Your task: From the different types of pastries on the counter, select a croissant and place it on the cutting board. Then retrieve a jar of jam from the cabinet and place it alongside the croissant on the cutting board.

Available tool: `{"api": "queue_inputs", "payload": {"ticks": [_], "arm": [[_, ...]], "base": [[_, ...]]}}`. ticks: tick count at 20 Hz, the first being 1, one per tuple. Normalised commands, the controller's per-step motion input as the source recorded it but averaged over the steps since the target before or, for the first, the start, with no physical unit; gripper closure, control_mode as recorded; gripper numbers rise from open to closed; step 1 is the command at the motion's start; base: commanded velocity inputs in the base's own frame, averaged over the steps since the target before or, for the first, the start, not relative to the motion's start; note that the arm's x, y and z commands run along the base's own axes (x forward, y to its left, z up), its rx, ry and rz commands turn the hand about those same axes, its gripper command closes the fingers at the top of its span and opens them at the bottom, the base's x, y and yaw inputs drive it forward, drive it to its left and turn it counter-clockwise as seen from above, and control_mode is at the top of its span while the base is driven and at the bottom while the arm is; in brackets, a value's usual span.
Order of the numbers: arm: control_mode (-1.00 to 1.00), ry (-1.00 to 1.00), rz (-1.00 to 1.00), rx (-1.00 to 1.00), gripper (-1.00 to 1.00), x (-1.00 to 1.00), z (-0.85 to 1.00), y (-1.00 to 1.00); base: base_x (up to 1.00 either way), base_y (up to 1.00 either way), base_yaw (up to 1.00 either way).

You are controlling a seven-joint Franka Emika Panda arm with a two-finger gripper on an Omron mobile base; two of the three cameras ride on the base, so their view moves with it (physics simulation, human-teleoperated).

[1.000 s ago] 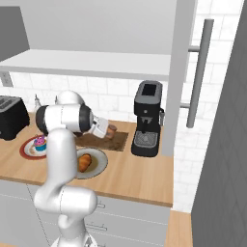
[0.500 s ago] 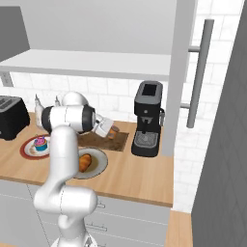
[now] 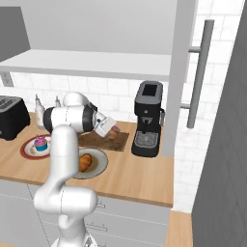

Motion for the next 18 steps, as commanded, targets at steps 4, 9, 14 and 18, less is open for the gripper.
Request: {"api": "queue_inputs", "payload": {"ticks": [4,9,14,18], "arm": [[-1.00,-0.24,-0.10,0.00,-1.00,-0.48,-0.59,0.03],[-1.00,-0.18,-0.05,0.00,-1.00,-0.27,0.00,0.26],[-1.00,-0.18,-0.08,-0.01,-1.00,-0.21,0.13,0.54],[-1.00,-0.16,-0.06,-0.03,-1.00,-0.07,0.00,0.53]], "base": [[0.00,0.00,0.00],[0.00,0.00,0.00],[0.00,0.00,0.00],[0.00,0.00,0.00]]}}
